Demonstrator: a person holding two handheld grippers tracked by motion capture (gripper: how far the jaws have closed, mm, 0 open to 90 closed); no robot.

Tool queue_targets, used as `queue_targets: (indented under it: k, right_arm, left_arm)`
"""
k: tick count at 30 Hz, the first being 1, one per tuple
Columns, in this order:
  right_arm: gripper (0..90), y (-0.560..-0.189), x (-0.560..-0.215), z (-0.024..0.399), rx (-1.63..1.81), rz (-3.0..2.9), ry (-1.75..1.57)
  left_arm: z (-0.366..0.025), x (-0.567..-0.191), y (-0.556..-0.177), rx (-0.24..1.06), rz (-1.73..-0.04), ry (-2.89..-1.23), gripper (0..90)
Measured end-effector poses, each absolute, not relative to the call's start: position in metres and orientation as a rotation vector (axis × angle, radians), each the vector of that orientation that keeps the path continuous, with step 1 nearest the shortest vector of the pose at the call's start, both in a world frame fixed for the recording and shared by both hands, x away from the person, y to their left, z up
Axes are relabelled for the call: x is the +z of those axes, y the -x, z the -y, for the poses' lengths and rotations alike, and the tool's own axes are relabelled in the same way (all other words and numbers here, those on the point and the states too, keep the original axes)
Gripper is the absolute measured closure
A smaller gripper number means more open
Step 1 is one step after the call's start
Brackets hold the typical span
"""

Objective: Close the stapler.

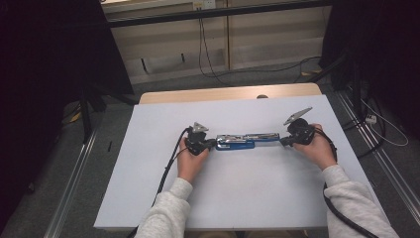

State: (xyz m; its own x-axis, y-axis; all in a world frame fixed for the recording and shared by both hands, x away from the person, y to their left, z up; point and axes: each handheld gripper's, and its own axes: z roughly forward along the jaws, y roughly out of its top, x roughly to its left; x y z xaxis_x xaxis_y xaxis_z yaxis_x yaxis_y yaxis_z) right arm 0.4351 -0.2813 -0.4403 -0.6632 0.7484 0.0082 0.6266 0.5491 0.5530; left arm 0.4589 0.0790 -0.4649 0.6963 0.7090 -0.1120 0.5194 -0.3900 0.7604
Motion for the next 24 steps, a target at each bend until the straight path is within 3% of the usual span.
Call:
queue_targets:
  k: [24]
  right_arm:
    - [90.0,-0.4354,-0.4319,0.2748,0.869,-2.513,-1.105]
  left_arm:
    - [-0.0796,-0.465,-0.4596,0.284,-0.934,-2.082,88.1]
